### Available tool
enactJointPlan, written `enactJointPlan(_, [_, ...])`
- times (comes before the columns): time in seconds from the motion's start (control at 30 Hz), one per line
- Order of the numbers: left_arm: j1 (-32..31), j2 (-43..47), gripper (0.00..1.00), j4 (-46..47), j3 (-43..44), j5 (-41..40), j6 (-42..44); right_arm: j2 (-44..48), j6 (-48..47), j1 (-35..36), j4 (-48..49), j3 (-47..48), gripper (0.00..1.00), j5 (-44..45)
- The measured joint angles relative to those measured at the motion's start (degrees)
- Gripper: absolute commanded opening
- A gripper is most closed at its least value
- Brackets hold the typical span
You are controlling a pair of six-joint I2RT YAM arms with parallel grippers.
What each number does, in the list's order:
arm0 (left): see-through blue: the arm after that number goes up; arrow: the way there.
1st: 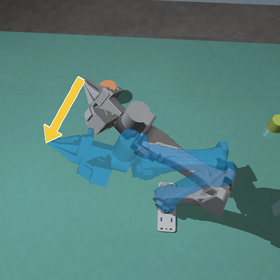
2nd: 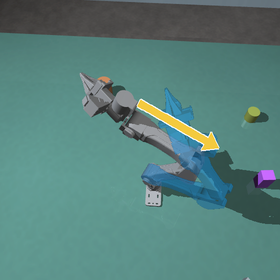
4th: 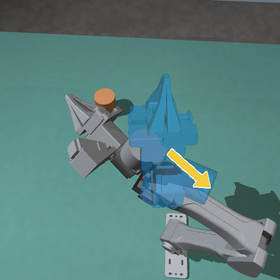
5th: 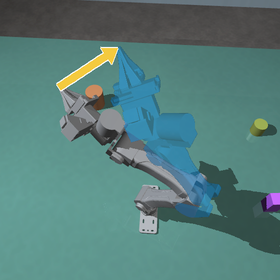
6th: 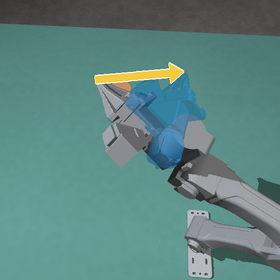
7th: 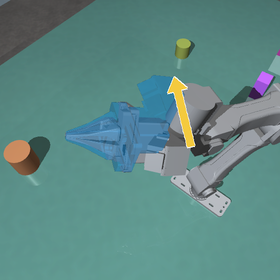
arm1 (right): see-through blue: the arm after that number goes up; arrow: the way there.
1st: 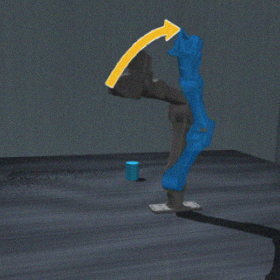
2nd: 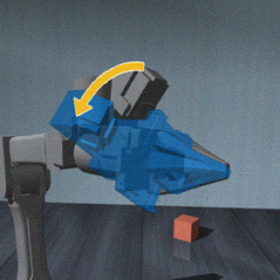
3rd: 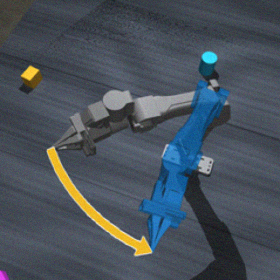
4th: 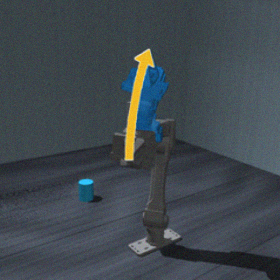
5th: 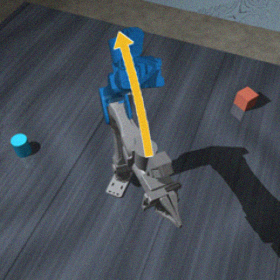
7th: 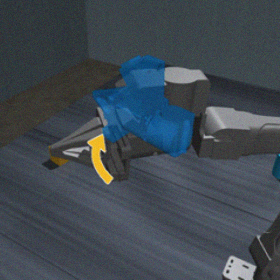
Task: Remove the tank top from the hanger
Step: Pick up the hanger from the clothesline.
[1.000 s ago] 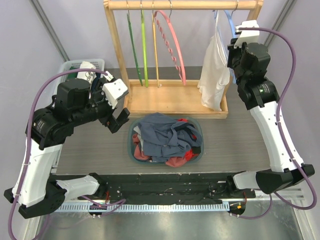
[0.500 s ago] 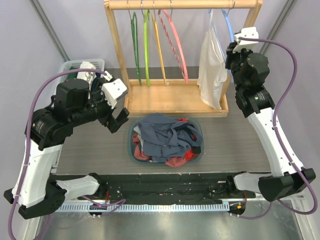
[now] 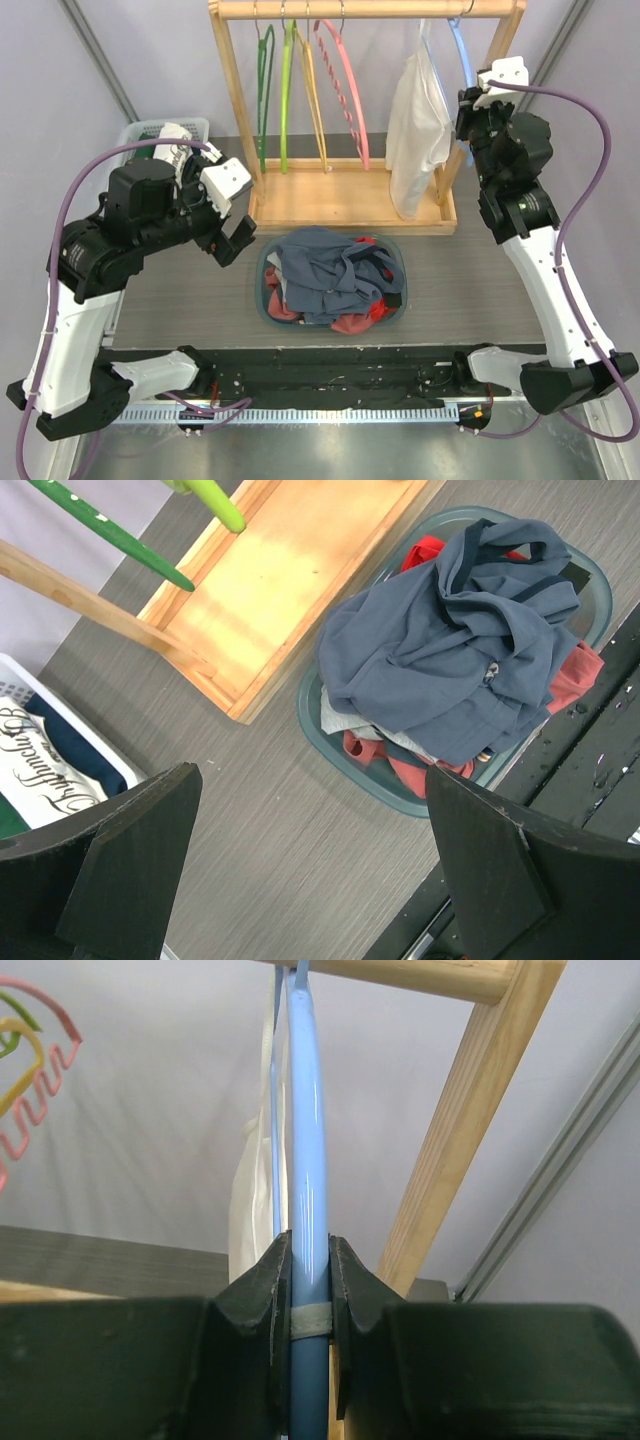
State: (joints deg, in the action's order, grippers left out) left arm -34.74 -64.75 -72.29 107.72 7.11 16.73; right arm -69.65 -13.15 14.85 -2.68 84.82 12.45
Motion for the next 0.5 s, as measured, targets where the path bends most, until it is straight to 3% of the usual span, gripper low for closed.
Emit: enactJointPlan(0.5, [0.0,0.3,1.00,0.0,-0.1,0.0,0.0,21.0,2.7,0.0,-23.3,-3.8,0.01,-9.3])
